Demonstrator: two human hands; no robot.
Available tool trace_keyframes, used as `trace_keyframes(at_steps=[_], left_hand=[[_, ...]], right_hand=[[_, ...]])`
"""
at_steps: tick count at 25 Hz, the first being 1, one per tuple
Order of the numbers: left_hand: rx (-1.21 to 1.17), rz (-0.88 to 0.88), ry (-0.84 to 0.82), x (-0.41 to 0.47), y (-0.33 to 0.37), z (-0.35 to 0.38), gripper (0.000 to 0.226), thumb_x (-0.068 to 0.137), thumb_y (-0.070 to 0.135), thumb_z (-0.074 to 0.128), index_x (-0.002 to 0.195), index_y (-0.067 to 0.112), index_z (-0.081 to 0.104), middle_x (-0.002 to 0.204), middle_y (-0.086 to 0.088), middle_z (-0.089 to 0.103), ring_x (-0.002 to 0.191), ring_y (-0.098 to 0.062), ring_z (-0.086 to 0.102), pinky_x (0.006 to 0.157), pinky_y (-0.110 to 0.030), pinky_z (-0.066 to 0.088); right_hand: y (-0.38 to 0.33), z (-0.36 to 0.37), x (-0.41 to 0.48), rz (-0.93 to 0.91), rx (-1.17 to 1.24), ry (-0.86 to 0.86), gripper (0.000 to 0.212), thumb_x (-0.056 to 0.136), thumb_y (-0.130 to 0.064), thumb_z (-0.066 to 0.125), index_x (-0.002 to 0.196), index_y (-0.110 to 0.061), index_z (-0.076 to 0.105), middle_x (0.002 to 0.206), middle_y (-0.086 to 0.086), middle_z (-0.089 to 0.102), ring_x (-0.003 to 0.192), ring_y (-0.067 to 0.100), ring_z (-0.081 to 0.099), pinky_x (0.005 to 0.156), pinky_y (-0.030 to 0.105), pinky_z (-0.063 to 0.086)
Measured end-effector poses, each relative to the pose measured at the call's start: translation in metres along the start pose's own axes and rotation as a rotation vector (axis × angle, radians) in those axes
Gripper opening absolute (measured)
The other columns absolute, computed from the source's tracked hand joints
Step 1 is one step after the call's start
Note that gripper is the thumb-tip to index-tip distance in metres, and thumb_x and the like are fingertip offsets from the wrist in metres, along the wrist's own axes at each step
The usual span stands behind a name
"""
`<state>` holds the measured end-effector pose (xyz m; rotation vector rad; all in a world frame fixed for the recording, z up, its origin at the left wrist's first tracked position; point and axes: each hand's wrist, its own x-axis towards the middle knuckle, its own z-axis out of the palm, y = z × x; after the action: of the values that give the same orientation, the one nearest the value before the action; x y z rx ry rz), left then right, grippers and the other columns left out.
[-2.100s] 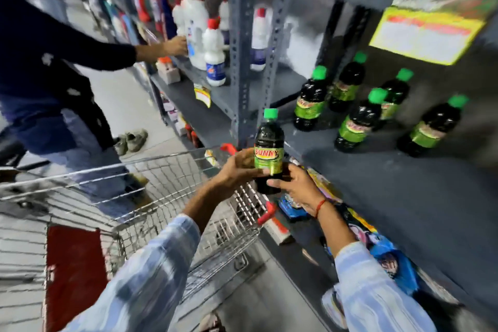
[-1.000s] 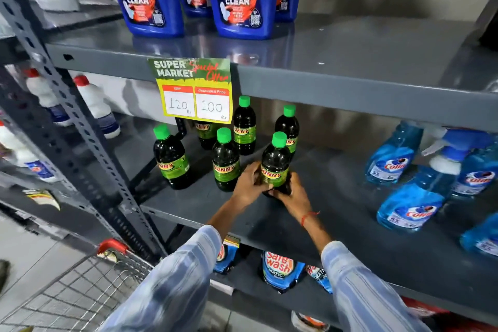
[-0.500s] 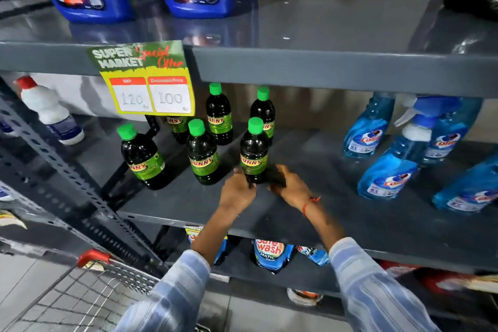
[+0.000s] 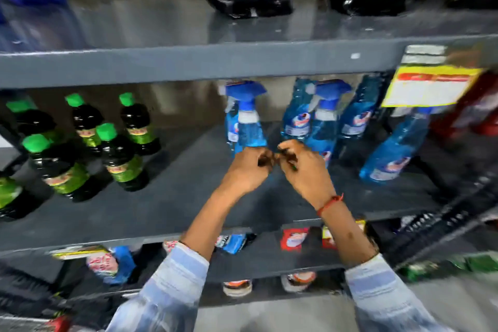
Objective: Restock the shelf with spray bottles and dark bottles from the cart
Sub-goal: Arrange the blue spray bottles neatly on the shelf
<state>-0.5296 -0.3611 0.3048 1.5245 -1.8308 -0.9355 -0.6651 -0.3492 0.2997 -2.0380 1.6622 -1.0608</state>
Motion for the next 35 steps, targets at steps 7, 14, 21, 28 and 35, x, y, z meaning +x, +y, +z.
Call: trace_keyframes(at_steps=[7,14,21,28,35], left_hand=[[-0.066,-0.053,-0.051,0.057,0.004,0.096,0.079,0.068,-0.005,0.073,0.135,-0.003,0.032,0.136,-0.030,0.047,0.121,-0.040,0.050,0.095,-0.036,0.040],[-0.258,-0.136,-0.049,0.084,-0.030,0.127,0.109,0.044,0.038,0.075,0.135,-0.005,0.032,0.137,-0.025,0.048,0.126,-0.033,0.049,0.109,-0.051,0.039],[-0.285,-0.109,-0.071,0.075,-0.030,0.130,0.080,0.068,-0.006,0.074,0.135,-0.001,0.032,0.137,-0.023,0.050,0.125,-0.036,0.050,0.107,-0.050,0.041],[0.036,-0.046,0.060,0.053,-0.017,0.117,0.066,0.073,0.005,0.071,0.131,0.005,0.040,0.129,-0.018,0.058,0.117,-0.033,0.058,0.099,-0.042,0.048],[0.021,0.055,0.880,0.008,-0.075,0.066,0.059,0.066,0.025,0.080,0.112,0.009,0.046,0.110,-0.014,0.051,0.103,-0.026,0.047,0.096,-0.037,0.039]], right_hand=[[0.142,0.011,-0.003,0.291,0.304,0.265,0.058,0.074,0.001,0.071,0.124,0.013,0.044,0.129,0.031,0.048,0.122,0.039,0.046,0.108,0.051,0.036],[0.194,0.017,0.018,0.453,0.364,-0.215,0.072,0.078,-0.008,0.072,0.136,0.003,0.032,0.140,0.024,0.045,0.129,0.036,0.045,0.108,0.052,0.037],[0.197,0.014,0.003,0.412,0.338,-0.220,0.063,0.079,-0.014,0.070,0.130,0.003,0.037,0.137,0.023,0.048,0.126,0.034,0.048,0.106,0.052,0.040],[0.150,0.003,-0.017,0.316,0.379,0.223,0.070,0.078,-0.014,0.071,0.138,-0.006,0.035,0.138,0.018,0.044,0.126,0.025,0.046,0.107,0.017,0.037],[0.065,0.064,-0.016,-0.026,0.349,0.116,0.050,0.086,-0.018,0.062,0.131,-0.003,0.045,0.130,0.016,0.053,0.123,0.026,0.051,0.107,0.035,0.042]])
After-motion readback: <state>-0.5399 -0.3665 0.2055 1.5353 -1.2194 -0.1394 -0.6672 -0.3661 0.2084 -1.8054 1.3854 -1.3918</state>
